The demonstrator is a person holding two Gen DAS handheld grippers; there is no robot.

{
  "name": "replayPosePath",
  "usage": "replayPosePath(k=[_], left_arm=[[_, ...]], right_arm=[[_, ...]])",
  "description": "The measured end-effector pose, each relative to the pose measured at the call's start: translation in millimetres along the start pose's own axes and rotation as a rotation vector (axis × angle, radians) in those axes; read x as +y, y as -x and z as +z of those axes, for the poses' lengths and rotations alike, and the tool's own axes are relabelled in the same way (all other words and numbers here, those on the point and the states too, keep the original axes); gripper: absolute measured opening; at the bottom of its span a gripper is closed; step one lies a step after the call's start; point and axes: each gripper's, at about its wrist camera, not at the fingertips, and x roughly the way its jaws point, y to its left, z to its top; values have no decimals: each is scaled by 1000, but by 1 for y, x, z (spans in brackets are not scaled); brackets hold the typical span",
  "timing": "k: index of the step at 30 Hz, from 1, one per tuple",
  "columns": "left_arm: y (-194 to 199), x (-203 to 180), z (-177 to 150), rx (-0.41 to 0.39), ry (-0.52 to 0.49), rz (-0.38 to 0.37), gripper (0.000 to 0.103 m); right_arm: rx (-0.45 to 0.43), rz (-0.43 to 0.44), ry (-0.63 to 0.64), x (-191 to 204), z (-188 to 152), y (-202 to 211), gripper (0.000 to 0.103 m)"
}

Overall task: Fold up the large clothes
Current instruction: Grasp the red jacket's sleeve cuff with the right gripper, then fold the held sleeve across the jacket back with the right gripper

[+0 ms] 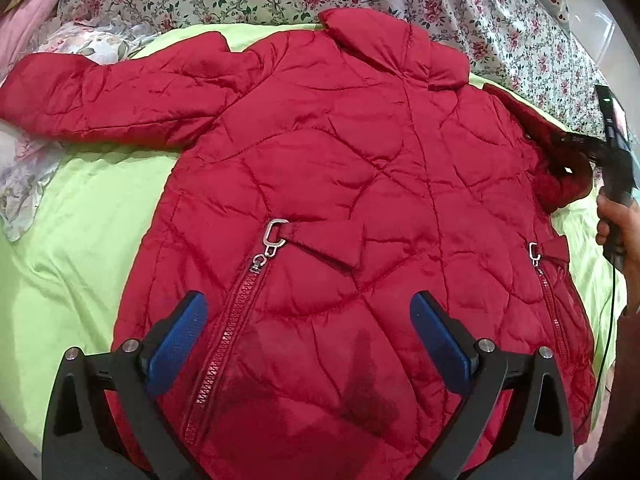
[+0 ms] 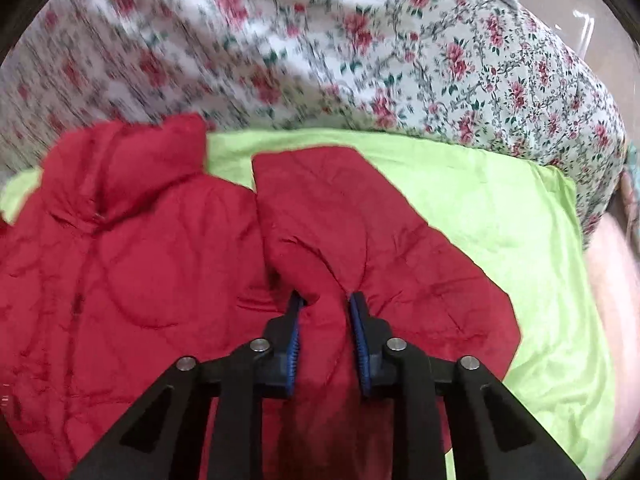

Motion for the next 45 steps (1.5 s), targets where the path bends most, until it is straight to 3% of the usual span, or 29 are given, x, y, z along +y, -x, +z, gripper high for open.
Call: replayPosePath(k=[6, 10, 20, 26, 34, 36, 38, 39, 41, 43, 45], left_arm=[[4, 0, -1, -7, 7, -7, 102], [7, 5, -1, -8, 22, -25, 102], [12, 27, 11, -8, 73, -152, 102], [-4, 31, 50, 4, 86, -250, 102], [-63, 12, 132, 62, 70, -333, 102], [-74, 8, 141, 76, 69, -341, 93], [-84, 2, 145, 101, 58, -352, 63], [-86, 1, 145, 101, 55, -347, 57], [-85, 4, 143, 93, 53, -365, 32], [-80, 9, 140, 75, 62, -377, 22], [-69, 16, 137, 26, 62, -338, 20]], right_arm=[[-85, 246, -26, 20, -16, 43, 17], [-113, 427, 30, 54, -40, 63, 17], [-23, 687, 293, 137, -87, 56, 17], [36, 743, 407, 149, -100, 52, 17], [49, 705, 455, 156, -111, 45, 21], [44, 698, 456, 157, -112, 45, 22], [44, 697, 439, 155, -112, 45, 23], [43, 694, 427, 153, -112, 45, 23], [42, 691, 407, 149, -111, 46, 28], [44, 699, 385, 142, -112, 49, 36], [36, 713, 361, 135, -113, 54, 43]])
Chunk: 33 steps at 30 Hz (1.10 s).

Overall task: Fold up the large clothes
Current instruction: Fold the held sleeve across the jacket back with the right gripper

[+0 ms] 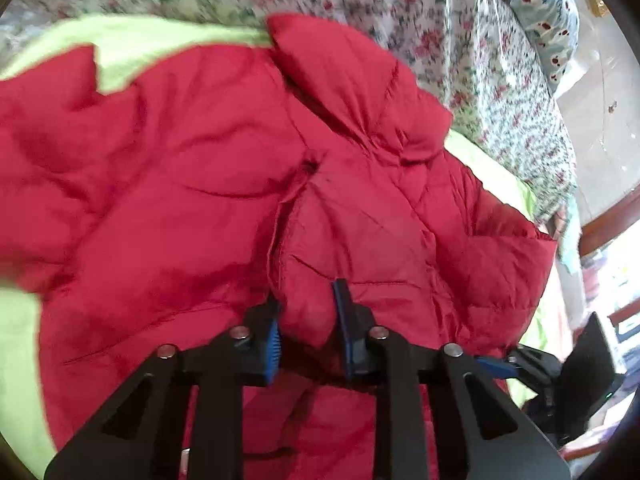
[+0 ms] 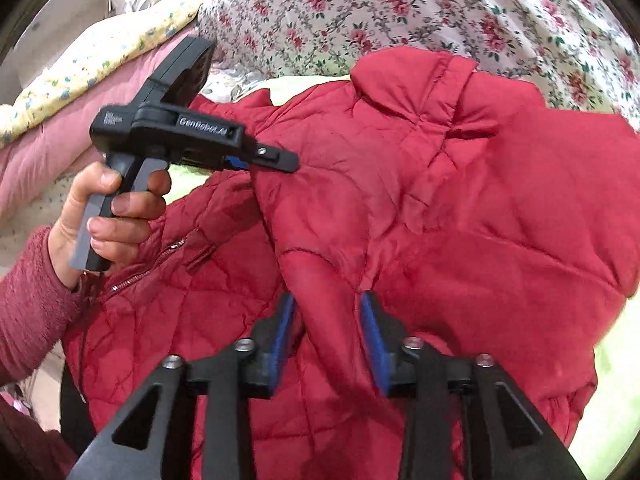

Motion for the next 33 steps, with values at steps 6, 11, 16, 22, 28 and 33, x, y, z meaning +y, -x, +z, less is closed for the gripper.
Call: replayPosePath(k=[6, 11, 16, 22, 28, 33], left_arm=[[45, 21, -21, -198, 6, 171, 18], [37, 32, -33, -209, -13, 260, 18], [21, 26, -42, -201, -71, 337, 21], [56, 33, -54, -273, -15, 353, 34], [68, 12, -53, -284, -79, 205, 34], [14, 7, -47, -166, -114, 275, 34]], right_arm=[[-79, -63, -93, -14, -2, 25, 46], [-126, -204, -182, -31, 9, 31, 46], [-104, -300, -256, -53, 20, 17, 46], [-17, -350, -361, -87, 6, -18, 48], [-14, -391, -333, -83, 6, -24, 48], [-5, -404, -329, -83, 7, -25, 49]])
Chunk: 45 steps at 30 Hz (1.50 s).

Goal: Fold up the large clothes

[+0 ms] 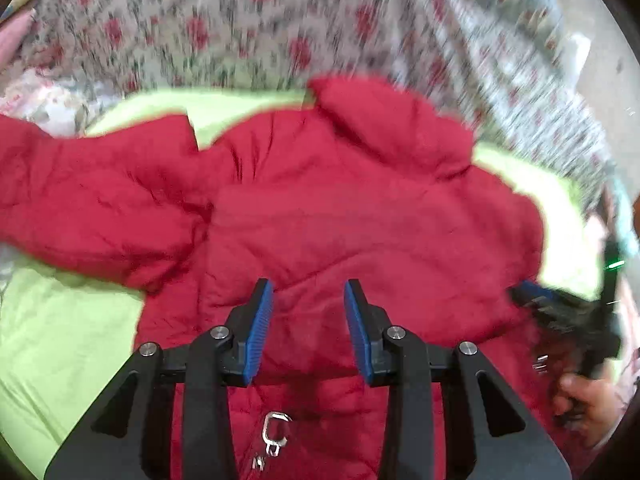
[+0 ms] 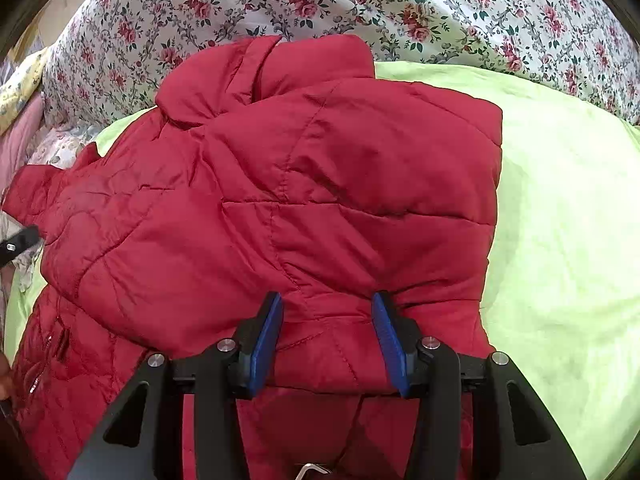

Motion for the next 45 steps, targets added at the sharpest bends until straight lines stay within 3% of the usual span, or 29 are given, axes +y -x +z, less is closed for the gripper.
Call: replayPosePath(k=[2, 7, 9, 13, 21, 23, 27, 29, 30, 34, 38, 45], left_arm=[[-20, 3, -5, 47, 5, 32, 34], [-26, 12, -9, 46, 34, 14, 34], [-25, 12, -10, 44, 33, 12, 34], [-22, 16, -11, 38, 44, -7, 34], [14, 49, -15, 3, 177, -54, 36], [26, 66, -17, -16, 212, -32, 45], [47, 114, -21, -57, 311, 33, 54], [52, 137, -22, -78, 348, 79, 72], [55, 151, -23, -92, 373, 102, 75], [58, 199, -25, -122, 455, 160, 75], [53, 242, -15, -150, 502, 266, 75], [48, 302, 14, -209, 625, 285, 75]], right_arm=[[-2, -15, 1, 3, 3, 7, 49], [-116, -18, 78, 26, 11, 37, 52], [-94, -19, 87, 29, 14, 29, 60], [21, -51, 71, 20, 8, -13, 60], [-12, -17, 32, 13, 6, -3, 60], [-28, 12, -3, 11, 5, 10, 60], [-55, 58, -14, 11, 3, 36, 60], [-69, 75, -4, 16, 0, 48, 60], [-73, 85, 3, 18, -2, 54, 60], [-76, 127, 33, 29, -13, 72, 60], [-81, 145, 64, 36, -26, 91, 61], [-81, 135, 77, 29, -39, 111, 61]])
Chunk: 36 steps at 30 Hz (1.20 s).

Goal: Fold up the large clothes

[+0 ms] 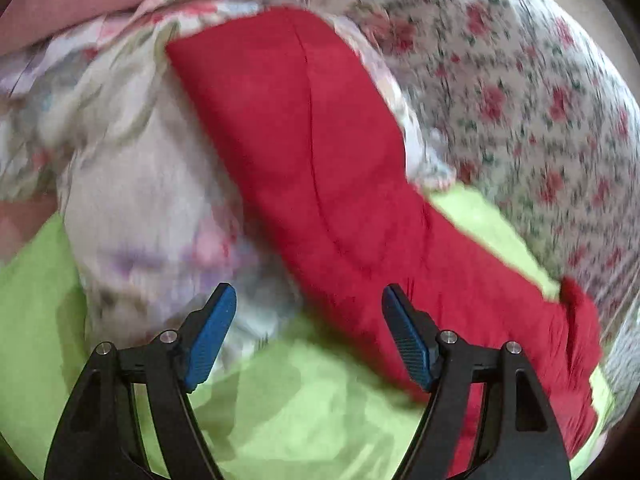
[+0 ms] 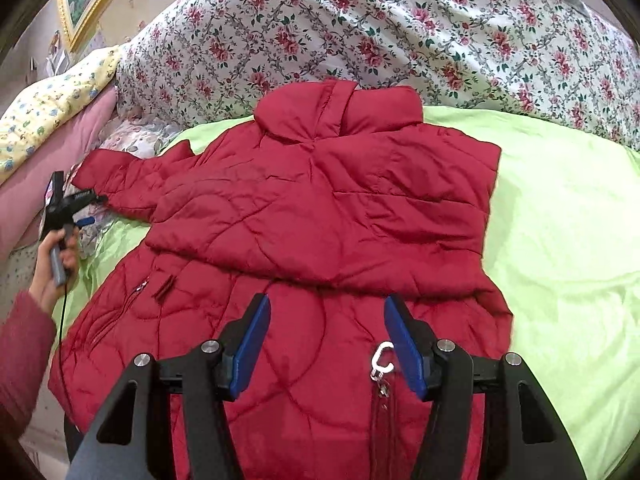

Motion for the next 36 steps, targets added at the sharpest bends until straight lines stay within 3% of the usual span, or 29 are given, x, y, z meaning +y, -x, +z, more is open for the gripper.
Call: replayPosePath(k=[3, 4, 5, 7, 8, 18, 26, 36], left_arm=[[-6, -3, 20, -37, -5, 30, 75], [-9, -5, 25, -38, -7, 31, 71], [-11, -7, 30, -36, -12, 24, 48], [-13, -13, 33, -21, -37, 3, 18], [-6, -10, 34, -26, -45, -16, 11], [68, -71, -19, -114, -213, -226, 8], [105, -130, -80, -71, -322, -428, 6], [117, -200, -152, 22, -480, -521, 6]], right_arm=[[3, -9, -26, -8, -4, 3, 61], [7, -10, -38, -12, -6, 3, 61], [9, -12, -45, -13, -7, 3, 61], [13, -10, -58, -17, -10, 3, 61], [15, -10, -62, -18, -11, 3, 61], [11, 11, -84, -19, -15, 0, 61], [6, 23, -102, -24, -16, 4, 61], [7, 48, -168, -40, -22, 4, 61]])
